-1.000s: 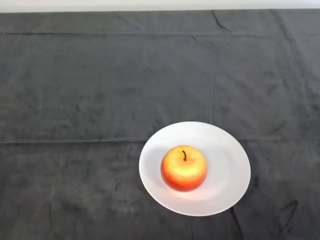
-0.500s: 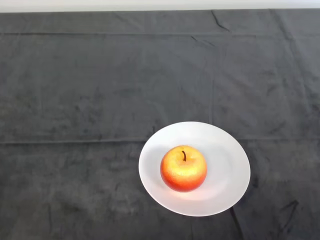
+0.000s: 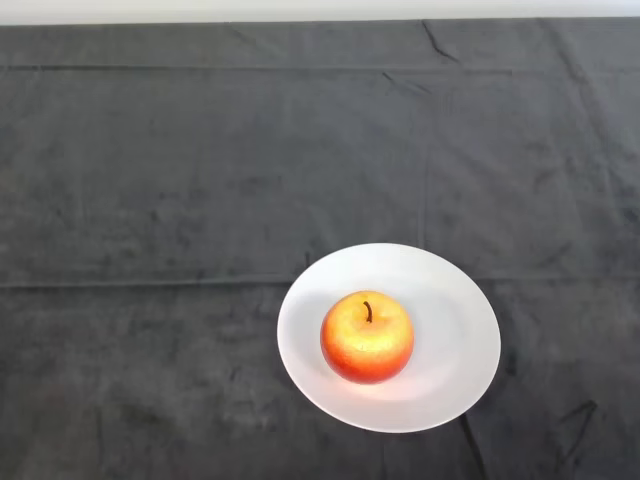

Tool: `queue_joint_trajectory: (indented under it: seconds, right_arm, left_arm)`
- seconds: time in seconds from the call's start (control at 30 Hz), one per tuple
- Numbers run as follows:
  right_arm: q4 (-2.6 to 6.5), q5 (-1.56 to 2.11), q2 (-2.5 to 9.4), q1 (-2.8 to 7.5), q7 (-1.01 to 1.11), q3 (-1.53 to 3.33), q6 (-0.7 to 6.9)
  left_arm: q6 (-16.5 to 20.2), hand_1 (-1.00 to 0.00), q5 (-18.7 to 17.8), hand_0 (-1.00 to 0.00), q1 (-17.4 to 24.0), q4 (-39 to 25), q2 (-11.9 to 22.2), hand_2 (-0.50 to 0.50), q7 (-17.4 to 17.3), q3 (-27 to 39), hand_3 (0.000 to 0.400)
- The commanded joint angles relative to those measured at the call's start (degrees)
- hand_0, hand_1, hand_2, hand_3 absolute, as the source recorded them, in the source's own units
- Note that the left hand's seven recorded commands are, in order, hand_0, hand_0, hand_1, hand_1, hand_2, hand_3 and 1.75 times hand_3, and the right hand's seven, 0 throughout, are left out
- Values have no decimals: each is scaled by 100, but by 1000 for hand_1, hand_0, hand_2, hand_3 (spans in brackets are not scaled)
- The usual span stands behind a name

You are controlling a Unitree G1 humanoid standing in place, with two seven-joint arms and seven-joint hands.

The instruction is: Move the apple to the plate

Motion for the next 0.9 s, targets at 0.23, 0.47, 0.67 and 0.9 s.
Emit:
queue_joint_trajectory:
  seconds: [0.23,0.47,0.67,0.9]
  right_arm:
    - [23,96,-135,-88,34,-83,-18]
    - [24,94,-136,-88,35,-83,-19]
    - [25,93,-136,-88,36,-83,-19]
    - [25,92,-136,-89,37,-84,-19]
  left_arm:
    - [-72,0,129,0,-112,222,133,0,-72,195,0]
    - [-81,0,168,0,-93,214,99,0,-106,269,0]
    - [-100,0,194,0,-50,201,73,0,-145,335,0]
    - [-115,0,271,0,-53,199,46,0,-123,374,0]
